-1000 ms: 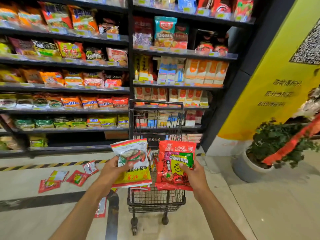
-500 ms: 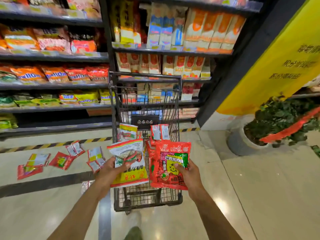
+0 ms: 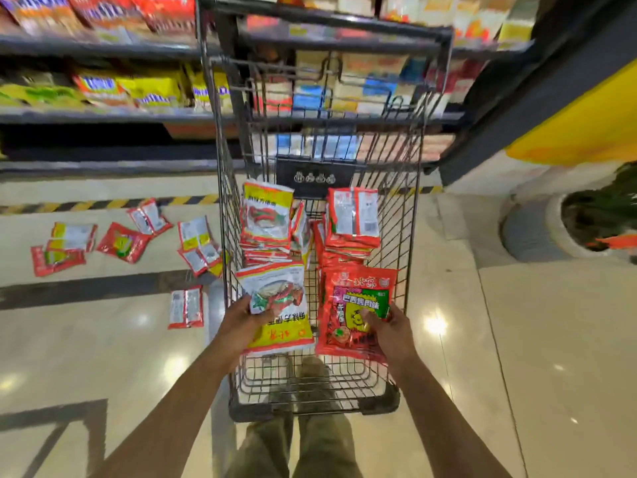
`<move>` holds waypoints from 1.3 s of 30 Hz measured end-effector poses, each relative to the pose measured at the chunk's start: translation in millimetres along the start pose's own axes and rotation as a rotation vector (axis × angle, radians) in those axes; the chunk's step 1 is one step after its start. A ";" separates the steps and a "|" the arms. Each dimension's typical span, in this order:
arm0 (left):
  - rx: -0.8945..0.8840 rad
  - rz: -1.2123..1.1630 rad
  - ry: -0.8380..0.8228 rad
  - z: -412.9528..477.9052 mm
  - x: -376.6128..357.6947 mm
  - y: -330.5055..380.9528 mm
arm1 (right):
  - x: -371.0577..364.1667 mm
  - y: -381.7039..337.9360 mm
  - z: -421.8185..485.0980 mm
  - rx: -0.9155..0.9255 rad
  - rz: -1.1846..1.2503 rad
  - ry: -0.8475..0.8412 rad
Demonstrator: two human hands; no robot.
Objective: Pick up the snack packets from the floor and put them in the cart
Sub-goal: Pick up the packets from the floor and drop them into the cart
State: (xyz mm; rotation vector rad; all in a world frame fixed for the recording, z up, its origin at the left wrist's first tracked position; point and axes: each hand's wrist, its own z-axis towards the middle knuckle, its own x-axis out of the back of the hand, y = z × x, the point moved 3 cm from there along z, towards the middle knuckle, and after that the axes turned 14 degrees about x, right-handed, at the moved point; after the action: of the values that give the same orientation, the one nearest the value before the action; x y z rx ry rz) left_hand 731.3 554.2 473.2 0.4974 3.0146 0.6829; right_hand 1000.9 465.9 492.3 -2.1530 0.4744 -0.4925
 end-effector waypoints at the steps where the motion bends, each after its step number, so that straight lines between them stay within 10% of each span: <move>1: 0.029 -0.003 0.017 12.8 -1.6 -0.7 | -5.2 7.2 13.2 -0.018 -0.004 -0.005; 23: 0.186 0.190 0.354 251.1 -7.1 -41.6 | -49.0 158.6 214.4 -0.129 -0.540 -0.050; 39: -0.422 1.138 0.591 57.6 0.7 67.2 | -68.8 13.5 123.1 0.757 -1.267 -0.435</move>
State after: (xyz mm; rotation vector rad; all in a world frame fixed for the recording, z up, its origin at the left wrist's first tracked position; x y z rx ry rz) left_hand 755.6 635.9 449.4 2.3333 2.5639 1.6559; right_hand 1002.1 573.8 400.5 -1.4832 -1.2165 -0.6736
